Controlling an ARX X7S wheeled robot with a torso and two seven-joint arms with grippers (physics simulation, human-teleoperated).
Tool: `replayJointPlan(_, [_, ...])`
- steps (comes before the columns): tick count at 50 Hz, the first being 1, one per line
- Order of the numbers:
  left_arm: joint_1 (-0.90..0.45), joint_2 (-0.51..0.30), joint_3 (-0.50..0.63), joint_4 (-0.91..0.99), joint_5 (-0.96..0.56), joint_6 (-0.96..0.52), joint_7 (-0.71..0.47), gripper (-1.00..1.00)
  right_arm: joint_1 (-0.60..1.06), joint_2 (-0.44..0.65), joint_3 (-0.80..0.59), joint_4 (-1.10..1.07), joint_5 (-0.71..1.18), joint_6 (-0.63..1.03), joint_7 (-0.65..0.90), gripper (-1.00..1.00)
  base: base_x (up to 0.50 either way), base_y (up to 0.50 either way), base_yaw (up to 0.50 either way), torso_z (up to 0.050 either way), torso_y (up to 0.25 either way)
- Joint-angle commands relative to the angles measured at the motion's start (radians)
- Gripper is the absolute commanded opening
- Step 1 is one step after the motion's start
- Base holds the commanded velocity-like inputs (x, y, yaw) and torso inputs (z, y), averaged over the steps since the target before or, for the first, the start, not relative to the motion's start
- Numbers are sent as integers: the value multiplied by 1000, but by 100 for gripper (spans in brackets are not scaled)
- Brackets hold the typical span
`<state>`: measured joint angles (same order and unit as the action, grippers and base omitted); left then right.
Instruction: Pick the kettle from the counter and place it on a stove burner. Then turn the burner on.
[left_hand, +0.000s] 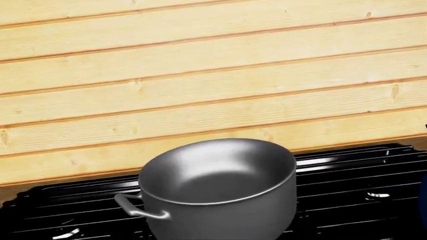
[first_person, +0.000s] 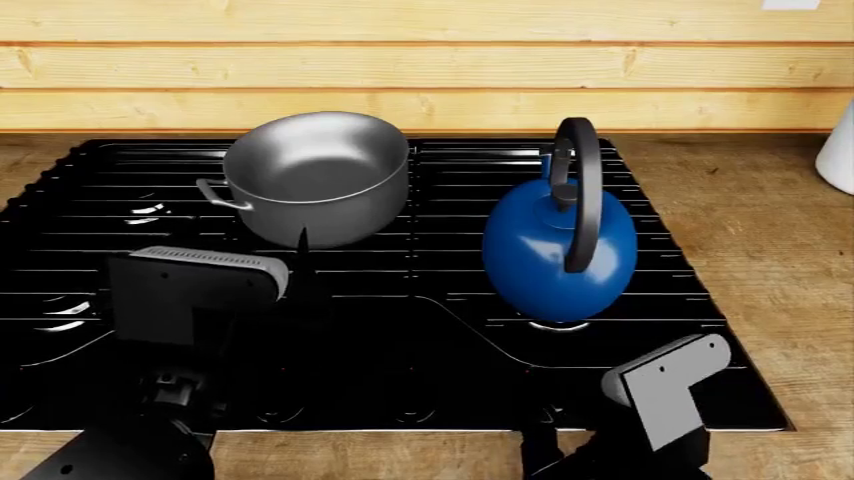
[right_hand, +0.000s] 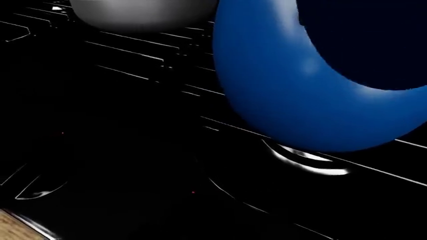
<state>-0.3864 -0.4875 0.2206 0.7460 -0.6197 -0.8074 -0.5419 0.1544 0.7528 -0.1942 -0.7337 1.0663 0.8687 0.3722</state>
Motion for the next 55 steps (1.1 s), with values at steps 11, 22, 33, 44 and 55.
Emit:
replayJointPlan(11, [1, -3, 7, -2, -1, 2, -6, 100, 38, 10, -222, 113, -35, 72, -216, -100, 8, 7, 13, 0, 0])
replayJointPlan(22, [-3, -1, 15, -12, 0, 4, -7, 100, 61, 32, -245, 106, -39, 61, -298, -100, 5, 8, 14, 0, 0])
replayJointPlan(33, [-14, -2, 12, -8, -10, -5, -13, 100, 64, 36, -238, 102, -43, 54, -286, -100, 5, 7, 11, 0, 0])
replayJointPlan(44, [-8, -6, 14, -11, -9, 3, -12, 100, 40, 84, -147, 11, -1, 11, -220, 100, 0, 1, 1, 0, 0])
replayJointPlan(55, [-7, -7, 16, -6, -13, 2, -17, 100, 25, 175, -16, -134, 125, -12, -110, 100, 0, 0, 0, 0, 0])
